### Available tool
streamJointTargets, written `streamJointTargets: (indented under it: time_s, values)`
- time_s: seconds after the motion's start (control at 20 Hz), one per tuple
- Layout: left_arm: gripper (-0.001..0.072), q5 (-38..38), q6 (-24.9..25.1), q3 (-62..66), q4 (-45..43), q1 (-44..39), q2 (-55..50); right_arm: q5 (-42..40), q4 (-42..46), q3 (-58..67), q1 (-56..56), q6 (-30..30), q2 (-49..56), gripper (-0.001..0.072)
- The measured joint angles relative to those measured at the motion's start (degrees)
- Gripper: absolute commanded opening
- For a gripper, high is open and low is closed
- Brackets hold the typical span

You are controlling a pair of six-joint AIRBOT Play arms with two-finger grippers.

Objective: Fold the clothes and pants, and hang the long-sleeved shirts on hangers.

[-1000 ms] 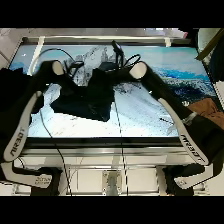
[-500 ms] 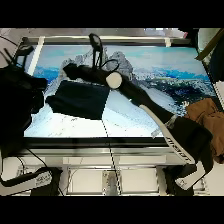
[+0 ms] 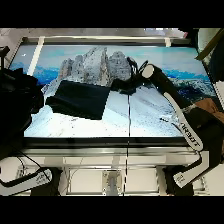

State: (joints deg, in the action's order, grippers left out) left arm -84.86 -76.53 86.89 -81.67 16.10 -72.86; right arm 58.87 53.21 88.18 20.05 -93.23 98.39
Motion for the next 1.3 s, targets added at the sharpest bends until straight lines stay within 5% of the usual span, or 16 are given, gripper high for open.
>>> streamJointTargets:
  time_s: [0.4,0.8,0.9,1.0,1.3]
  values:
    - [0.0013,-1.77,-0.70,0.00,0.96,0.17,0.02,-9.11,-32.63,-7.26,-0.02,10.12,11.61,0.0682]
    - [0.0013,-2.01,-0.85,0.00,1.33,-0.48,0.02,-13.79,-44.87,-7.30,6.21,13.22,16.24,0.0645]
    - [0.0013,-2.01,-0.85,0.00,1.33,-0.61,0.02,-15.04,-45.77,-5.49,8.11,14.91,16.83,0.0439]
    - [0.0014,-2.01,-0.85,0.00,1.33,-0.68,0.02,-15.65,-46.21,-2.56,9.38,16.39,17.57,0.0044]
    - [0.0013,-2.25,-0.76,0.00,1.31,-0.70,0.02,-15.37,-43.60,4.83,6.01,18.73,18.29,0.0035]
